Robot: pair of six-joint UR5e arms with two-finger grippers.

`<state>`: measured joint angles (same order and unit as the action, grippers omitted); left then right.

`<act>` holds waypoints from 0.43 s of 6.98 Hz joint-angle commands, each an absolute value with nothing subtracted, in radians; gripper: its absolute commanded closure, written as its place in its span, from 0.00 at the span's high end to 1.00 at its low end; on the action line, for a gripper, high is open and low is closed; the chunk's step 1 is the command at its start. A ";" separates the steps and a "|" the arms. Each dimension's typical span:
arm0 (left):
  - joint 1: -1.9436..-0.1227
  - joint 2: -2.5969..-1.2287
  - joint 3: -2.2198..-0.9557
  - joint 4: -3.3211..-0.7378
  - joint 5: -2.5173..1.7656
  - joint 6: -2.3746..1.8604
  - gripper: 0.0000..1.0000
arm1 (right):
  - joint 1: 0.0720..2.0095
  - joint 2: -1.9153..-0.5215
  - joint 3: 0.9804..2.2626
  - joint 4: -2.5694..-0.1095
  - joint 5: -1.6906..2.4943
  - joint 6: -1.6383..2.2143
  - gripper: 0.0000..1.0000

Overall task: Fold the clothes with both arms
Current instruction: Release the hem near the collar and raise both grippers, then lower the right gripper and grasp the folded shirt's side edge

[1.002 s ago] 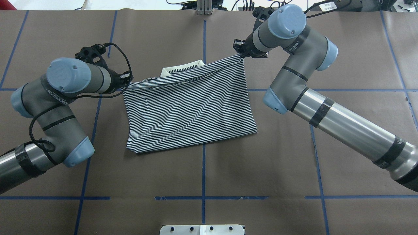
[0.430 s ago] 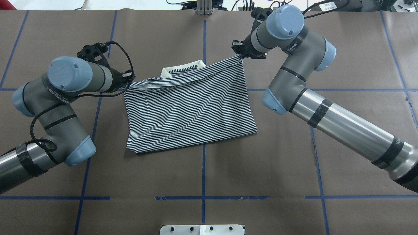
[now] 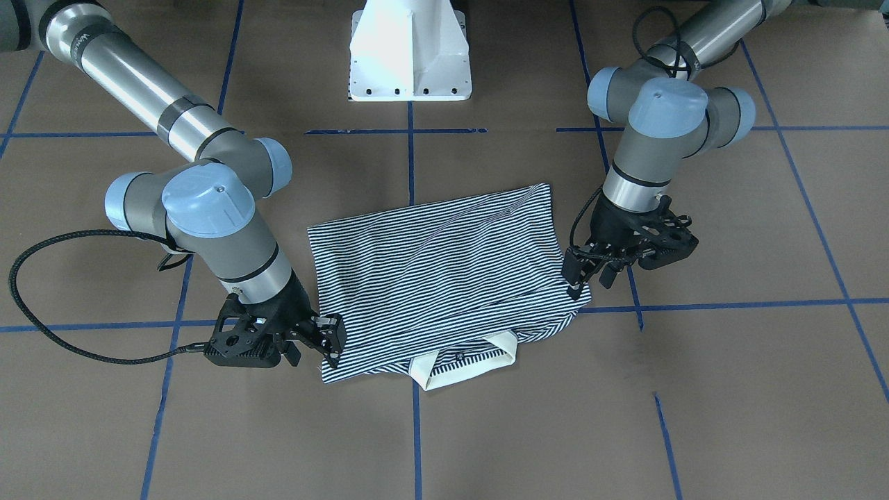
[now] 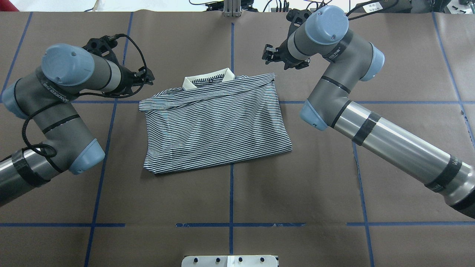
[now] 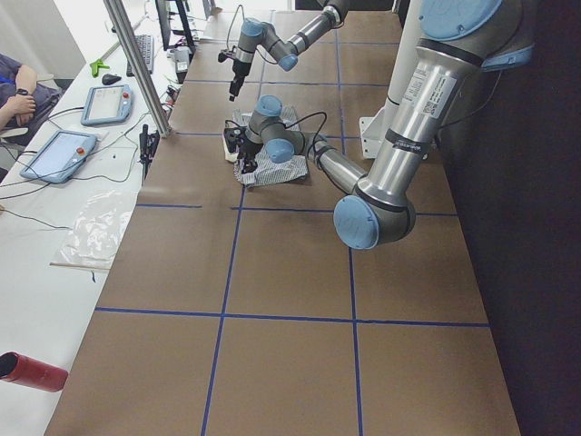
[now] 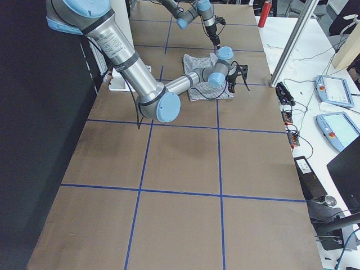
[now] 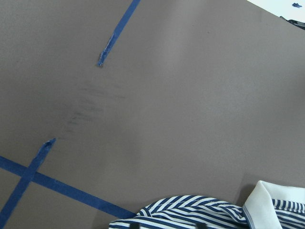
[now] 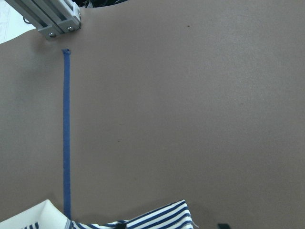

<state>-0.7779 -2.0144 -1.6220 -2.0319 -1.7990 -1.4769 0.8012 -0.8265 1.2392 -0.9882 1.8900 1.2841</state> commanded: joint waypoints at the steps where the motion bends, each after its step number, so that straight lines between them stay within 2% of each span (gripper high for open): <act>1: -0.792 -2.016 -1.628 -2.033 -1.835 -1.453 1.00 | 0.748 -0.967 1.437 -1.003 1.895 1.285 1.00; 3: -0.793 -2.011 -1.660 -2.031 -1.832 -1.459 1.00 | 0.651 -1.110 1.598 -1.009 1.885 1.316 1.00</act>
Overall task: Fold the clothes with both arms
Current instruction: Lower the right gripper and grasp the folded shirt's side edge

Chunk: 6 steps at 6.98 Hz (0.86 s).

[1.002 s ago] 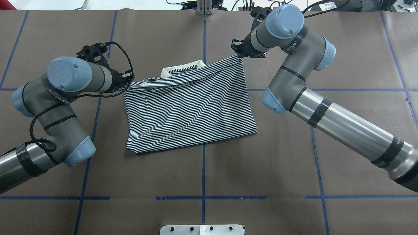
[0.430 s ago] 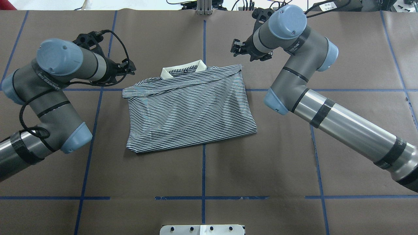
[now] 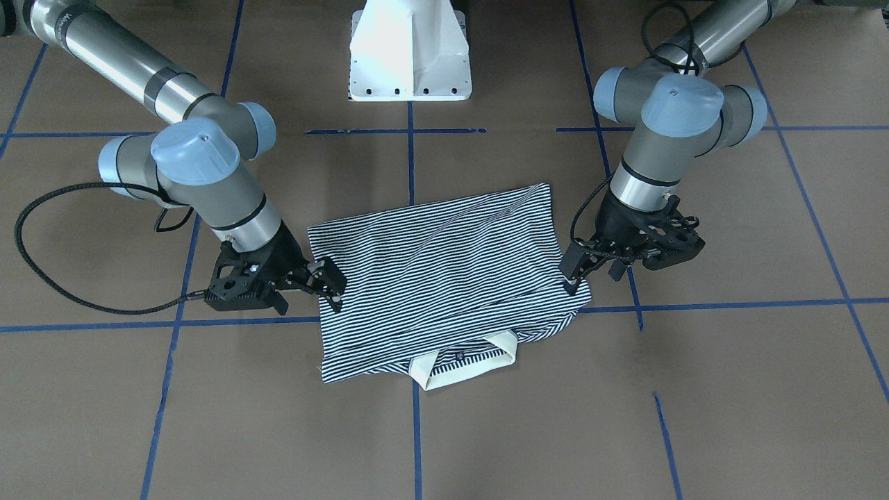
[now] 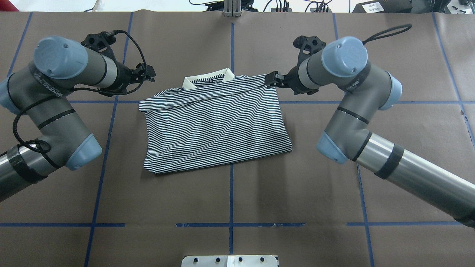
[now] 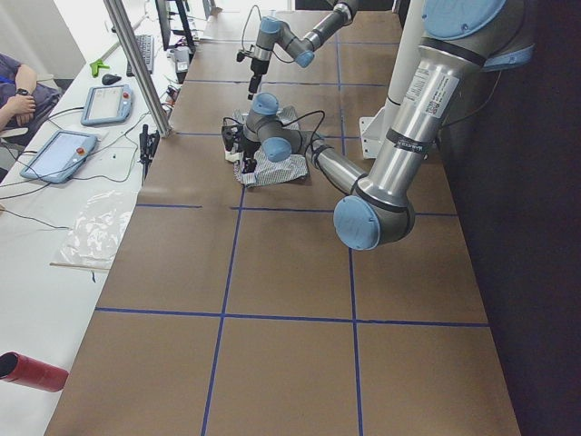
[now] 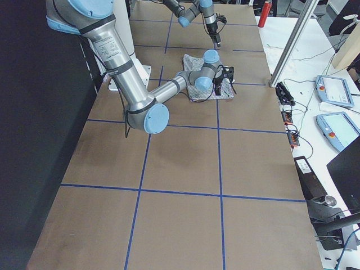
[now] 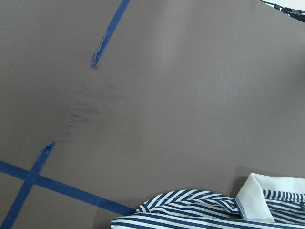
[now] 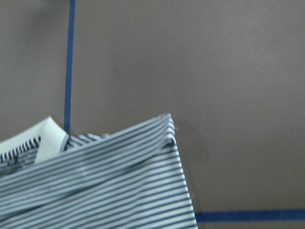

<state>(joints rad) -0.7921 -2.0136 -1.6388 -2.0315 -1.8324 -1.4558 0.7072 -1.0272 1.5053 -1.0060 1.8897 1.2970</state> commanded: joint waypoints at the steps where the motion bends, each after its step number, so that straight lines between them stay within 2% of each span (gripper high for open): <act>1: -0.792 -2.011 -1.672 -2.031 -1.832 -1.463 1.00 | 0.619 -1.146 1.632 -1.009 1.885 1.350 1.00; 2: -0.792 -2.014 -1.675 -2.031 -1.832 -1.466 1.00 | 0.597 -1.160 1.638 -1.009 1.884 1.362 1.00; 3: -0.792 -2.013 -1.677 -2.031 -1.832 -1.466 1.00 | 0.592 -1.163 1.637 -1.011 1.885 1.362 0.81; 6: -0.792 -2.013 -1.684 -2.033 -1.832 -1.466 1.00 | 0.565 -1.173 1.620 -1.011 1.887 1.362 0.79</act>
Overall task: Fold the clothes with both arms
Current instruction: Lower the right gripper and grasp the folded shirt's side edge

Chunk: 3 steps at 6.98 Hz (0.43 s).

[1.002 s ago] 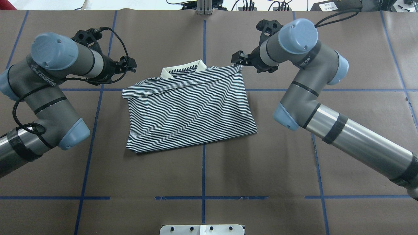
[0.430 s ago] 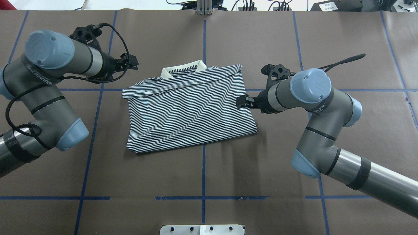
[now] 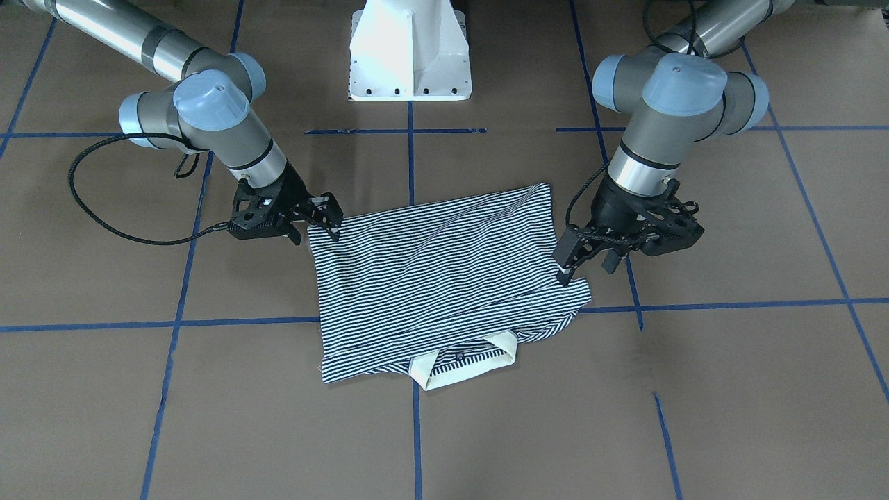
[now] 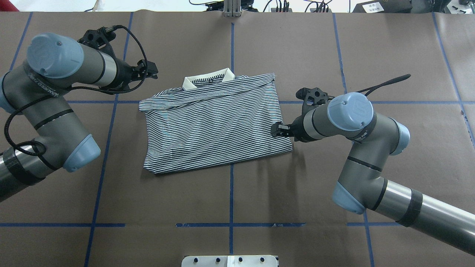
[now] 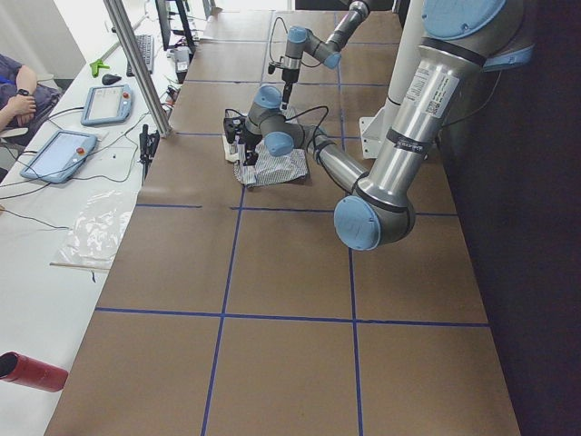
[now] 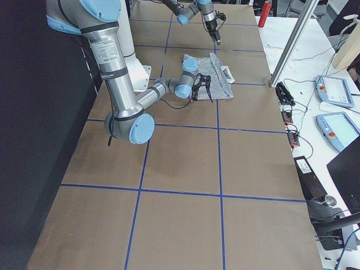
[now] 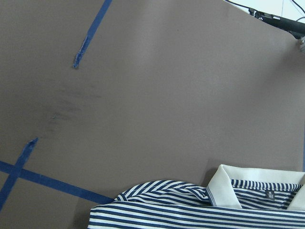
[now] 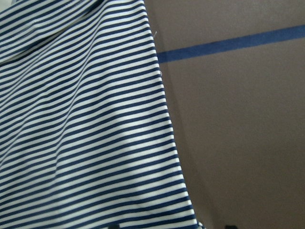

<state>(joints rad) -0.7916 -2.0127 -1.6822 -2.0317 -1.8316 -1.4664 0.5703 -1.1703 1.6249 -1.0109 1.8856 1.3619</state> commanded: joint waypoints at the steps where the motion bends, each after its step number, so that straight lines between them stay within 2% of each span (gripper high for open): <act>1: -0.792 -2.011 -1.686 -2.033 -1.832 -1.465 1.00 | 0.565 -1.177 1.621 -1.011 1.894 1.362 0.54; 3: -0.793 -2.010 -1.700 -2.031 -1.832 -1.466 1.00 | 0.563 -1.180 1.628 -1.032 1.898 1.361 0.11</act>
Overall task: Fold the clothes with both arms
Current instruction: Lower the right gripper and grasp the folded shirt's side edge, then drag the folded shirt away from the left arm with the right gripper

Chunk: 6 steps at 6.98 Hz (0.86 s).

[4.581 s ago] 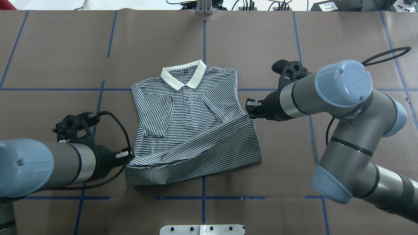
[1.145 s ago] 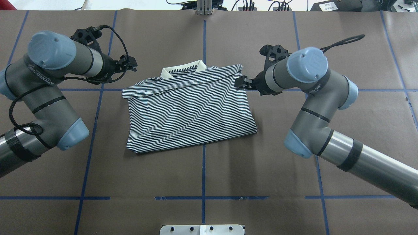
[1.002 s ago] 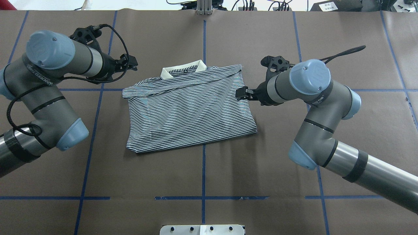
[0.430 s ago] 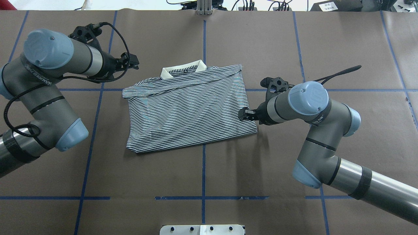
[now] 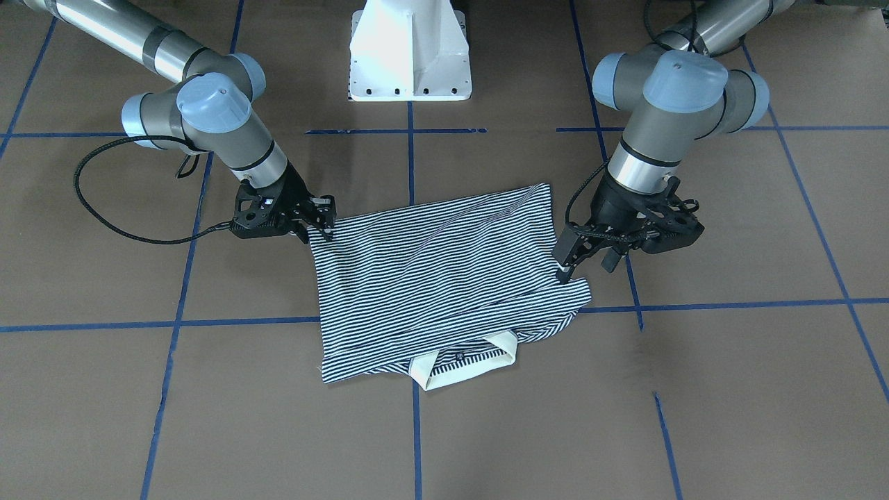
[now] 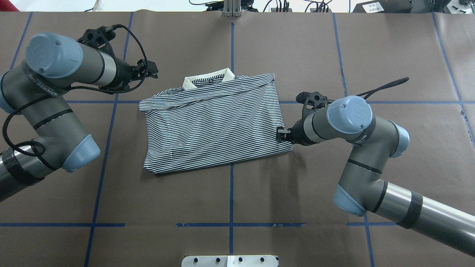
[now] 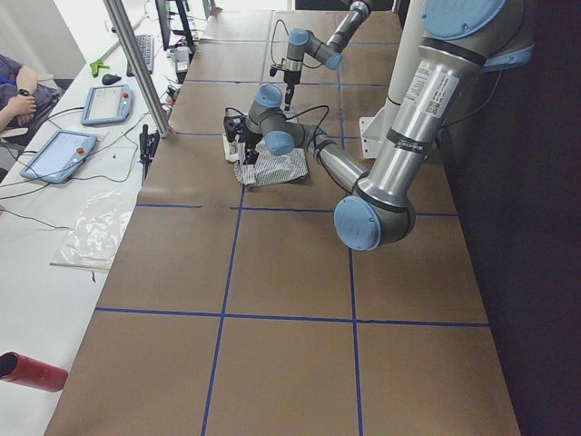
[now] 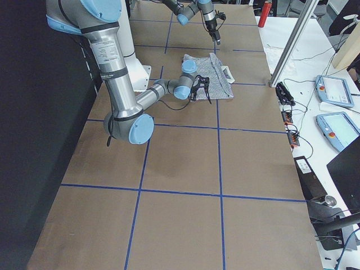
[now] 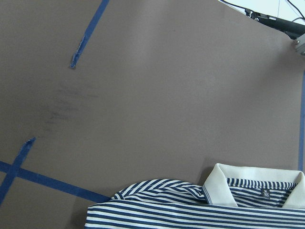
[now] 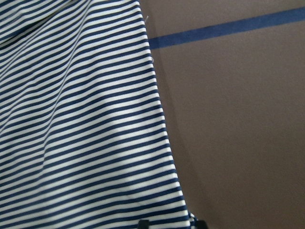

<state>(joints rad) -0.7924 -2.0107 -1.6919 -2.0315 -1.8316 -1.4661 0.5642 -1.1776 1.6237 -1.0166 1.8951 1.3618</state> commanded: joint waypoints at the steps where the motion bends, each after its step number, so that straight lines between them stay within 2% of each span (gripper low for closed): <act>1: -0.792 -2.010 -1.700 -2.031 -1.832 -1.465 1.00 | 0.560 -1.167 1.637 -1.089 1.899 1.361 0.00; 3: -0.792 -2.010 -1.703 -2.031 -1.832 -1.466 1.00 | 0.558 -1.193 1.678 -1.091 1.896 1.356 0.00; 6: -0.792 -2.010 -1.703 -2.031 -1.832 -1.465 1.00 | 0.500 -1.366 1.842 -1.092 1.882 1.358 0.00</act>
